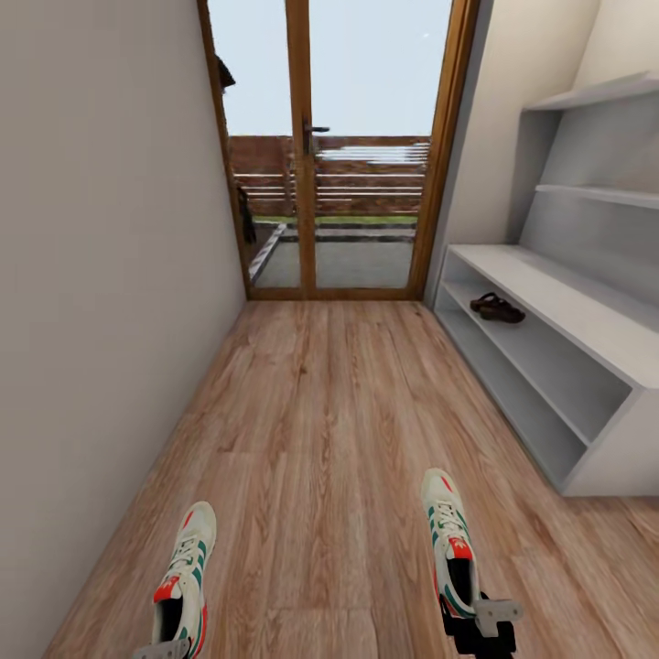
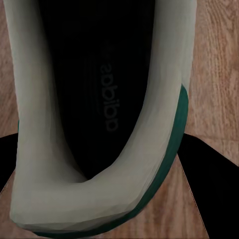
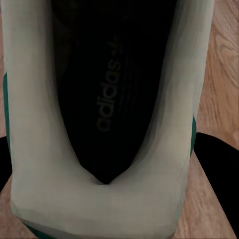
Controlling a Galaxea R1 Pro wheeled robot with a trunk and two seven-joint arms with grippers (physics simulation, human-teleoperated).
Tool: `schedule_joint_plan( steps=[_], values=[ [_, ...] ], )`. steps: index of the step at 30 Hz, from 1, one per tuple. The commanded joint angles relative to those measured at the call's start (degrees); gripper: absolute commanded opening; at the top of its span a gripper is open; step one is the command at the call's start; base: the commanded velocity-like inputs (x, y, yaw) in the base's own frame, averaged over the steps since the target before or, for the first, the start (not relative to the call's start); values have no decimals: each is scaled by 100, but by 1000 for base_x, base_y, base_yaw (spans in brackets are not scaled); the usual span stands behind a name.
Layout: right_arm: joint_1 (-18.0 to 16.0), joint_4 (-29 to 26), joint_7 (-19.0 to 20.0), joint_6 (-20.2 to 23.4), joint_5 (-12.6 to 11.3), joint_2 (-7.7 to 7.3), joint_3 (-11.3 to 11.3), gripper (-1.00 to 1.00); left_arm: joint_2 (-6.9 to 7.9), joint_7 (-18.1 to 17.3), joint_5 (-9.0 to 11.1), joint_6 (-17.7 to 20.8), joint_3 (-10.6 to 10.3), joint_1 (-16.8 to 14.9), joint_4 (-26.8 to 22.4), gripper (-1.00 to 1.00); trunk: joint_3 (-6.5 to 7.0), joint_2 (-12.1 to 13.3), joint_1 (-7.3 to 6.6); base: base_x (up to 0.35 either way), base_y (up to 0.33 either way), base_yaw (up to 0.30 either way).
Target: Pick up the two gym shoes and the two sandals from the corridor floor and place them onto the hallstand (shoe rack) in the corridor, making sure they are on the rack and not on the floor. Arrange them so the two gym shoes are next to each other and the two sandals are next to each other.
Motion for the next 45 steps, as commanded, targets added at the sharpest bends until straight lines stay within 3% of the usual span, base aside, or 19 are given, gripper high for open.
schedule_joint_plan(
  steps=[1, 45],
  values=[
    [-3, -5, 29, -15, 22, 4, -49, -100, -3, -57, -19, -13, 49, -5, 3, -100, -5, -2, 2, 338, 0, 0],
    [-3, -14, 37, -24, 8, 6, -48, -100, -8, -58, -19, -17, 49, -8, 3, -100, -5, -2, 2, 338, 0, -3]
  ],
)
